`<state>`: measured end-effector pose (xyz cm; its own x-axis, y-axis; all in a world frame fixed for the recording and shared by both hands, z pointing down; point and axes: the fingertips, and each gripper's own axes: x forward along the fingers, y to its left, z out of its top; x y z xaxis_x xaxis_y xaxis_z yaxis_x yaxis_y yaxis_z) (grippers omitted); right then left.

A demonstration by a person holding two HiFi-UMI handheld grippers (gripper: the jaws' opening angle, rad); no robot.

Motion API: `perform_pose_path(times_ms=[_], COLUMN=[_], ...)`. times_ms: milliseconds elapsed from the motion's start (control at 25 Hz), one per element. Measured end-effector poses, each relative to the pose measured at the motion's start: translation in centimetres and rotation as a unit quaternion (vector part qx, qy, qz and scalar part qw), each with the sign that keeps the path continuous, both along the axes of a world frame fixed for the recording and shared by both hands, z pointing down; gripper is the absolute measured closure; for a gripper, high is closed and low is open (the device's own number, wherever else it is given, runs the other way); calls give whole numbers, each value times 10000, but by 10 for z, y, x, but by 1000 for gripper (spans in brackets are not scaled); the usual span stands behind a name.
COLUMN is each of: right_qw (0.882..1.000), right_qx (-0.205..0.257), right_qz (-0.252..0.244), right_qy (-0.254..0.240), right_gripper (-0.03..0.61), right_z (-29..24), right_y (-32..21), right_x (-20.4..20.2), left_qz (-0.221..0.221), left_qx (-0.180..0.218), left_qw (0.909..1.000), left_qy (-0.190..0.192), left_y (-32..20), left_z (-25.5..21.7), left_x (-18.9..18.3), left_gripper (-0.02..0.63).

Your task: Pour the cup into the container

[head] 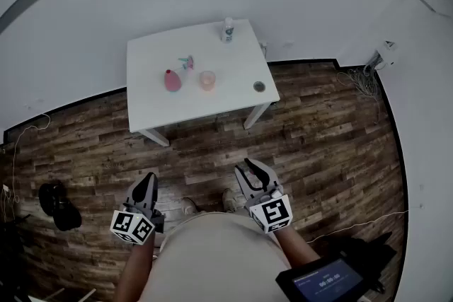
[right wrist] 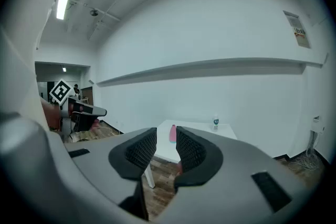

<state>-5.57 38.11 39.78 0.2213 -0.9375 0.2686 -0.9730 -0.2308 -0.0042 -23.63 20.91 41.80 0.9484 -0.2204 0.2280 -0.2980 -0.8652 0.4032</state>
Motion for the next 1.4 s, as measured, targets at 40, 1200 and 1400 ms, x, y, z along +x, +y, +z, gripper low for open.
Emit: perform_pose_path(times_ms=[40,1200,1400], right_qw=[10000,9951,9940], right_qx=[22,574,568], right_qz=[-7,-786,-899], right_qy=[-2,-148,-263], right_gripper=[457,456,446], right_z=[0,-2,4], right_y=[1,82,93], right_x=[-1,30,42], left_qz=[-20,-590,-719], left_qx=[-5,144,147], left_qw=[10000,9982,9973], left_qy=[-4,1,-9], left_y=[1,97,114], left_z=[1,6,8], left_x=[-1,30,32], left_gripper=[603,603,601])
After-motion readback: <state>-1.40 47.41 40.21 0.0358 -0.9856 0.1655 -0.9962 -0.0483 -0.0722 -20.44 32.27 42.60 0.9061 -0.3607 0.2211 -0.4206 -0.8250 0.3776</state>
